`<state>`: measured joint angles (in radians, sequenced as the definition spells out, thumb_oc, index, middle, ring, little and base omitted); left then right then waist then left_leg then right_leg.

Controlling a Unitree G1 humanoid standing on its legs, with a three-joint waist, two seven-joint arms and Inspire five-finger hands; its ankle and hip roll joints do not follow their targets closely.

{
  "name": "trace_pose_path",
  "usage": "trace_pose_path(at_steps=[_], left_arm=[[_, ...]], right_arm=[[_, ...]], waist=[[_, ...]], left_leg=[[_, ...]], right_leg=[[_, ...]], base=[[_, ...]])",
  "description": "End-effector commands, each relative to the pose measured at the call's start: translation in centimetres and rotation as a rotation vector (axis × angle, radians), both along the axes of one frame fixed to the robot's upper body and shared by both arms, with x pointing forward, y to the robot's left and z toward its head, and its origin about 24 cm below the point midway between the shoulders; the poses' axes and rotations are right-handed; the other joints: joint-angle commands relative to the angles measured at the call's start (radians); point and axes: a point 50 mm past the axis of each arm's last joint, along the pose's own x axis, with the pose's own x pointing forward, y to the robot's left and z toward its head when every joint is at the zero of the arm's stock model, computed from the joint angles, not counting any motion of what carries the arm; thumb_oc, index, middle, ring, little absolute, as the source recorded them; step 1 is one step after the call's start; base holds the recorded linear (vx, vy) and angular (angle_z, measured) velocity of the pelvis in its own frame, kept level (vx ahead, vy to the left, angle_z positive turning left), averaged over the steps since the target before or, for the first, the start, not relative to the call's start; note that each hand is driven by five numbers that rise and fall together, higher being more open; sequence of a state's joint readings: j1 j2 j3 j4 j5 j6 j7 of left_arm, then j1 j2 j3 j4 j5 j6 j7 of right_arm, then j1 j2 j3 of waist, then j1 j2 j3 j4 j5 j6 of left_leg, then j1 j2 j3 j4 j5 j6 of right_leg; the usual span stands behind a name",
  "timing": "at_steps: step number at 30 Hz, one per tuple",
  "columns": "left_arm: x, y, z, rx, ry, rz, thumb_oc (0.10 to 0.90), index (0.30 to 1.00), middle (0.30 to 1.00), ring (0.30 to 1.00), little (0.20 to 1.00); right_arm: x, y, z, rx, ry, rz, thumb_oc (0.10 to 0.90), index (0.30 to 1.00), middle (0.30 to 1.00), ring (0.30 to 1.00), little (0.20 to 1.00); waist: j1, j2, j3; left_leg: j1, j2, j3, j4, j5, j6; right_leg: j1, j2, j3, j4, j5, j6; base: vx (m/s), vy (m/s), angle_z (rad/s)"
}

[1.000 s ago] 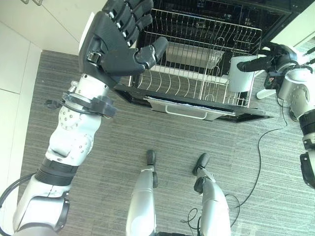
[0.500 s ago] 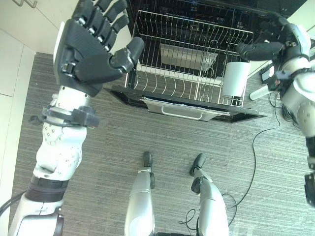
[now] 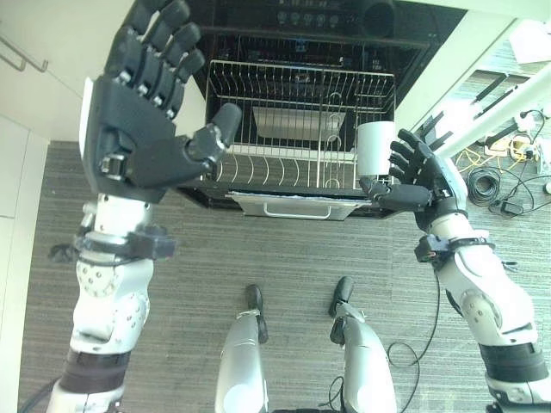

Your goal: Place the dishes in the dishwasher.

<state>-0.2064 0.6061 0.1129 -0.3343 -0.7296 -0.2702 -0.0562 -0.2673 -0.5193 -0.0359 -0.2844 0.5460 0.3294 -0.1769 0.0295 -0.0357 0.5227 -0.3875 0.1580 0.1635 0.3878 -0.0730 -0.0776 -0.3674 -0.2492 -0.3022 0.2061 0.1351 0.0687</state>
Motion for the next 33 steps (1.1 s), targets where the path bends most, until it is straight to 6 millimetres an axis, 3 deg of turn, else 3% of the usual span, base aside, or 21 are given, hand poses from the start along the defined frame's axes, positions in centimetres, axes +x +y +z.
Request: trace_pose_path(at_steps=[1, 7, 13, 16, 17, 18, 20, 22, 25, 26, 28, 33], left_arm=[[-2.7, -1.1, 1.1, 0.021, -0.189, -0.044, 0.8, 0.9, 0.9, 0.9, 0.9], [-3.4, -0.1, -1.3, 0.054, -0.08, -0.009, 0.8, 0.9, 0.9, 0.9, 0.9], [-3.7, 0.3, -2.6, 0.102, -0.002, -0.059, 0.8, 0.9, 0.9, 0.9, 0.9], [-4.0, 0.6, -3.2, 0.095, 0.029, -0.101, 0.8, 0.9, 0.9, 0.9, 0.9], [-4.1, 0.6, -3.4, 0.107, 0.035, -0.103, 0.8, 0.9, 0.9, 0.9, 0.9], [-4.2, 0.9, -3.4, 0.108, 0.048, -0.105, 0.8, 0.9, 0.9, 0.9, 0.9], [-4.3, 1.1, -3.5, 0.103, 0.056, -0.106, 0.8, 0.9, 0.9, 0.9, 0.9], [-4.2, 1.3, -3.6, 0.099, 0.071, -0.121, 0.8, 0.9, 0.9, 0.9, 0.9], [-4.0, 1.0, -4.1, 0.083, 0.084, -0.166, 0.8, 0.9, 0.9, 0.9, 0.9], [-3.8, 0.5, -4.5, 0.079, 0.088, -0.166, 0.8, 0.9, 0.9, 0.9, 0.9], [-3.8, 0.4, -4.7, 0.088, 0.087, -0.169, 0.8, 0.9, 0.9, 0.9, 0.9], [-3.9, 0.6, -5.0, 0.051, 0.094, -0.212, 0.8, 0.9, 0.9, 0.9, 0.9]], right_arm=[[-2.3, -0.4, 4.0, -0.069, -0.292, 0.046, 0.8, 0.9, 0.9, 0.9, 0.9], [-4.3, -2.0, 2.8, -0.047, -0.315, -0.001, 0.8, 0.9, 0.9, 0.9, 0.9], [-6.1, -3.5, 1.2, -0.002, -0.3, -0.074, 0.8, 0.9, 0.9, 0.9, 0.9], [-6.8, -3.9, 0.4, 0.004, -0.29, -0.091, 0.8, 0.9, 0.9, 0.9, 0.9], [-6.9, -3.6, 0.1, 0.003, -0.291, -0.082, 0.8, 0.9, 0.9, 0.9, 0.9], [-6.9, -3.3, -0.3, 0.003, -0.29, -0.06, 0.8, 0.9, 0.9, 0.9, 0.9], [-6.9, -3.2, -0.4, 0.01, -0.286, -0.051, 0.8, 0.9, 0.9, 0.9, 0.9], [-6.8, -3.7, -0.5, 0.008, -0.256, -0.057, 0.8, 0.9, 0.9, 0.9, 0.9], [-7.2, -4.8, -0.4, -0.019, -0.248, -0.075, 0.8, 0.9, 0.9, 0.9, 0.9], [-7.0, -4.9, -0.2, -0.026, -0.251, -0.065, 0.8, 0.9, 0.9, 0.9, 0.9], [-7.1, -4.8, 0.1, -0.041, -0.26, -0.045, 0.8, 0.9, 0.9, 0.9, 0.9], [-7.6, -5.5, 0.5, -0.07, -0.265, -0.069, 0.8, 0.9, 0.9, 0.9, 0.9]], waist=[[0.011, 0.033, -0.215], [0.006, 0.032, -0.305], [-0.004, 0.028, -0.339], [-0.014, 0.019, -0.355], [-0.021, 0.016, -0.357], [-0.015, 0.022, -0.358], [-0.012, 0.029, -0.359], [-0.025, 0.037, -0.364], [-0.052, 0.033, -0.373], [-0.051, 0.022, -0.386], [-0.051, 0.015, -0.397], [-0.07, 0.024, -0.4]], left_leg=[[0.101, 0.036, 0.011, -0.088, -0.079, -0.021], [0.198, 0.021, 0.017, -0.088, -0.108, -0.014], [0.253, -0.044, -0.003, -0.088, -0.137, 0.018], [0.275, -0.092, -0.009, -0.088, -0.16, 0.042], [0.294, -0.116, -0.004, -0.088, -0.177, 0.052], [0.314, -0.115, 0.022, -0.088, -0.188, 0.059], [0.322, -0.108, 0.042, -0.088, -0.188, 0.061], [0.322, -0.117, 0.033, -0.088, -0.186, 0.08], [0.323, -0.146, -0.001, -0.088, -0.176, 0.094], [0.324, -0.162, 0.007, -0.088, -0.176, 0.096], [0.335, -0.165, 0.044, -0.088, -0.182, 0.101], [0.372, -0.157, 0.082, -0.088, -0.166, 0.089]], right_leg=[[0.104, -0.048, 0.011, 0.094, -0.23, 0.114], [0.195, -0.064, 0.006, 0.094, -0.242, 0.128], [0.233, -0.101, 0.032, 0.094, -0.205, 0.147], [0.226, -0.132, 0.053, 0.094, -0.111, 0.171], [0.214, -0.152, 0.059, 0.094, -0.033, 0.186], [0.225, -0.146, 0.026, 0.094, -0.027, 0.187], [0.242, -0.125, -0.01, 0.094, -0.044, 0.182], [0.271, 0.004, -0.004, 0.094, -0.165, 0.138], [0.289, 0.154, 0.064, 0.094, -0.269, 0.059], [0.288, 0.185, 0.046, 0.094, -0.286, 0.037], [0.286, 0.177, 0.017, 0.094, -0.289, 0.036], [0.305, 0.191, 0.037, 0.094, -0.302, 0.015]], base=[[0.12, 0.063, -0.05], [0.15, 0.152, -0.01], [0.08, 0.229, -0.03], [0.06, 0.25, -0.05], [0.07, 0.336, -0.18], [0.06, 0.371, -0.27], [0.02, 0.216, -0.71], [0.05, 0.141, -0.69], [0.1, 0.059, -0.14], [0.12, -0.005, 0.31], [0.19, -0.104, -0.04], [0.17, -0.107, -0.08]])
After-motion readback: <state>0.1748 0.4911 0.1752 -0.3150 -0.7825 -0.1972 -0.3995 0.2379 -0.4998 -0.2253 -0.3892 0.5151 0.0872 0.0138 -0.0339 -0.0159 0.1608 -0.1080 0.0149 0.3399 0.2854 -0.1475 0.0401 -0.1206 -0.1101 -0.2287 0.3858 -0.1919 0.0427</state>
